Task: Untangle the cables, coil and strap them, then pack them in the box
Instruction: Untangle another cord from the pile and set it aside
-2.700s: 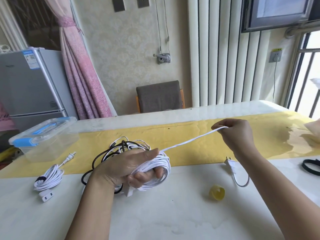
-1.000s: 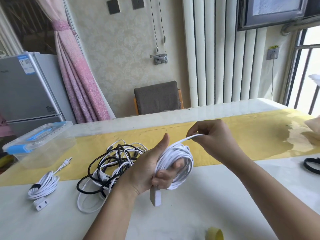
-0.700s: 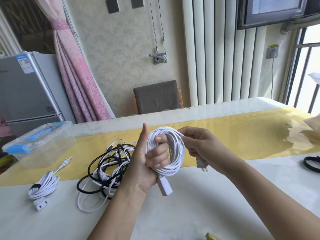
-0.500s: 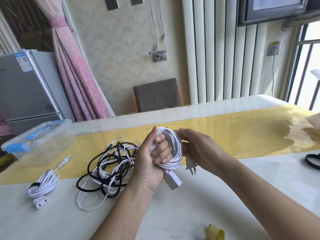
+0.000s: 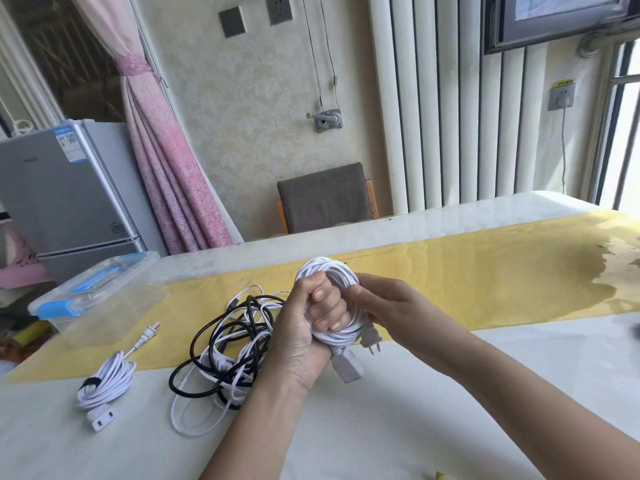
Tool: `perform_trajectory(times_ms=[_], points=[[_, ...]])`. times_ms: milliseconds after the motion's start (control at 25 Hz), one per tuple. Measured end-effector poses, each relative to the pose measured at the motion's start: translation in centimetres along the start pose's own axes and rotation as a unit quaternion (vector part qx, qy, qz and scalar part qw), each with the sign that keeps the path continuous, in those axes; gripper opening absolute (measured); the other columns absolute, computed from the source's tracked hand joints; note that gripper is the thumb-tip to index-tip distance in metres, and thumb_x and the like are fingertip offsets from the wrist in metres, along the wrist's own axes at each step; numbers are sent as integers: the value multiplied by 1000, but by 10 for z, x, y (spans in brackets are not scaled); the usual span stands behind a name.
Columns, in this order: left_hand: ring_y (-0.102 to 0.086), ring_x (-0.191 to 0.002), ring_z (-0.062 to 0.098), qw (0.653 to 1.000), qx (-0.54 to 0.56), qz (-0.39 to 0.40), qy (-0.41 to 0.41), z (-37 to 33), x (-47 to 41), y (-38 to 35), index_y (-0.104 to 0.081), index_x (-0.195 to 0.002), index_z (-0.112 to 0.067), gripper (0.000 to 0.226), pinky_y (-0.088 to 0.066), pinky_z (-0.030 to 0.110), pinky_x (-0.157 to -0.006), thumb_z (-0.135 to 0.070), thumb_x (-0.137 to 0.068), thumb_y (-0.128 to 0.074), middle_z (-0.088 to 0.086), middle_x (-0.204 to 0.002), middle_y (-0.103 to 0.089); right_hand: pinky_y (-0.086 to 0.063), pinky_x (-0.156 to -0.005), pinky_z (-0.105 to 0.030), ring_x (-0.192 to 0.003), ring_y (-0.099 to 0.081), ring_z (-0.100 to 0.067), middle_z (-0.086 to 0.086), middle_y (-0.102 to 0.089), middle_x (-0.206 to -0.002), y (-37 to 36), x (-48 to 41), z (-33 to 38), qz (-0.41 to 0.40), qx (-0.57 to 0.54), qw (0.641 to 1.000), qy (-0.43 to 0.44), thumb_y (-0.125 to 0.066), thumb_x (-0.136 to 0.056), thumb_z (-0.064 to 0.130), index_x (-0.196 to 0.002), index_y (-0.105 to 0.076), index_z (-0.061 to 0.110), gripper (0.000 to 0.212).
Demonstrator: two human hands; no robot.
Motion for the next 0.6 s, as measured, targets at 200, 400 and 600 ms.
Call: perform_trajectory(times_ms=[200,400,600], points=[[-21,-27,2,997,-15,45,63,-16,2,16,-45,-46,-18,39,-28,15,-29,-18,-49,-84,-10,-35,-29,-43,-82,-33,-84,-49,-6,-13,-62,-88,-2,4,6,44,85,995,-17,-46,-99,35,-104,-63,-1,39],[-41,-40,12,970,-224,-97,7,-8,-2,18,-58,-48,-17,32,-39,21,-46,-26,-70,-79,-1,-46,-44,-29,-61,-30,-65,-36,-12,-6,-43,-68,15,1,7,-9,211,978,6,-52,-97,28,-93,-61,-3,33],[-34,-46,11,919,-370,-87,-102,1,0,11,-54,-69,-15,33,-38,26,-49,-46,-72,-67,-9,-48,-36,-50,-65,-22,-62,-57,-10,-4,-64,-72,25,5,13,39,175,982,-55,-64,-91,22,-96,-68,1,22]])
Point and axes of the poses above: each hand's wrist, its own x-axis away from the middle knuckle, its own y-axis out of the back of the hand, z = x × y, the point moved 2 cm from there along -x, towards the middle knuckle
